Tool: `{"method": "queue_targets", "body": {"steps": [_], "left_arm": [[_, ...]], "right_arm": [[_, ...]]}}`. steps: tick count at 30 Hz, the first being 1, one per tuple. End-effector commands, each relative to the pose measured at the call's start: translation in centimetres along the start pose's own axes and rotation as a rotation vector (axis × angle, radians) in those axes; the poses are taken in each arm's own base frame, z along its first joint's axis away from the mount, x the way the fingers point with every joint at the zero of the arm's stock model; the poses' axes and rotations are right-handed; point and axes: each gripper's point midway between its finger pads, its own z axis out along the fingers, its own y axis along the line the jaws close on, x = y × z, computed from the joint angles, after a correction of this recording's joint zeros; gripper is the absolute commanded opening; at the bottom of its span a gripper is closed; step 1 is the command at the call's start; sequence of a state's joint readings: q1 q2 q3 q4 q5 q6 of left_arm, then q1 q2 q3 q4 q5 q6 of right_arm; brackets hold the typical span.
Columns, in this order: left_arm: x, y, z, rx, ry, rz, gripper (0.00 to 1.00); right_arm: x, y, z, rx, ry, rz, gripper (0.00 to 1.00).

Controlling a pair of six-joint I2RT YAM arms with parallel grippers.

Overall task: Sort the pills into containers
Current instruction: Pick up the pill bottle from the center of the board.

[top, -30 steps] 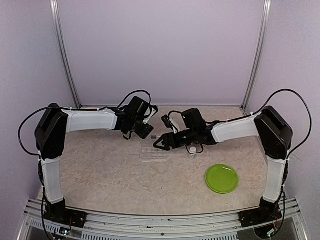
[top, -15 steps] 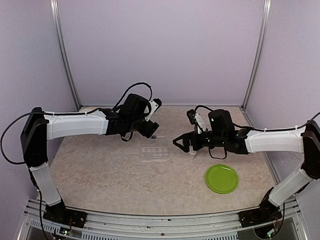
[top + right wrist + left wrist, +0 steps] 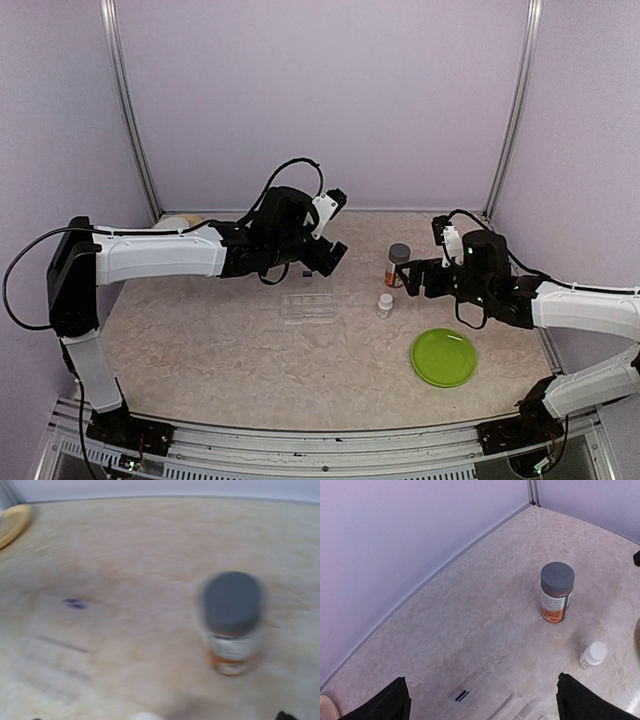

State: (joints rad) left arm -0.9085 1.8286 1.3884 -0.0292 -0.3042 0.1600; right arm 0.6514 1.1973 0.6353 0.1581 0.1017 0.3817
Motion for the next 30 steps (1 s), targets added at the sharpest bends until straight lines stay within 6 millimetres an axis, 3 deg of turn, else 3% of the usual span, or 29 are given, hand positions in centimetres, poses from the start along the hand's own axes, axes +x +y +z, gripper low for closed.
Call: {"method": "queue_targets", "body": {"steps": [1,6,11,18,19,30], "left_arm": [[-3.8,-1.6,1.0,0.093,-0.100,-0.060,0.99],[-5.2,-0.9,3.7,0.024,-0.080,-0.060,0.99],[-3.7,-0.8,4.3,0.070,-0.057,-0.160,0.99],[-2.4,0.9,1.5,0.031,-0.047,-0.267,0.99],[-1.5,1.1,1.1,0.018,-0.033,-0.274,0.99],[3.2,2.4,-4.6,-0.059,-0.002,-0.352,0.99]], "right_arm": [[0.7,-3.5,-0.3,0.094,-0.009,0.095,1.00],[1.0,-5.3,0.9,0.142,-0.011,0.090,0.99],[1.5,-5.1,5.2,0.145,0.083,0.012,0.95],[2.0,-5.3,10.2,0.157,0.119,-0.032,0.90],[2.0,-5.3,10.7,0.156,0.122,-0.039,0.89],[1.9,-6.6,14.2,0.189,0.120,-0.073,0.78]]}}
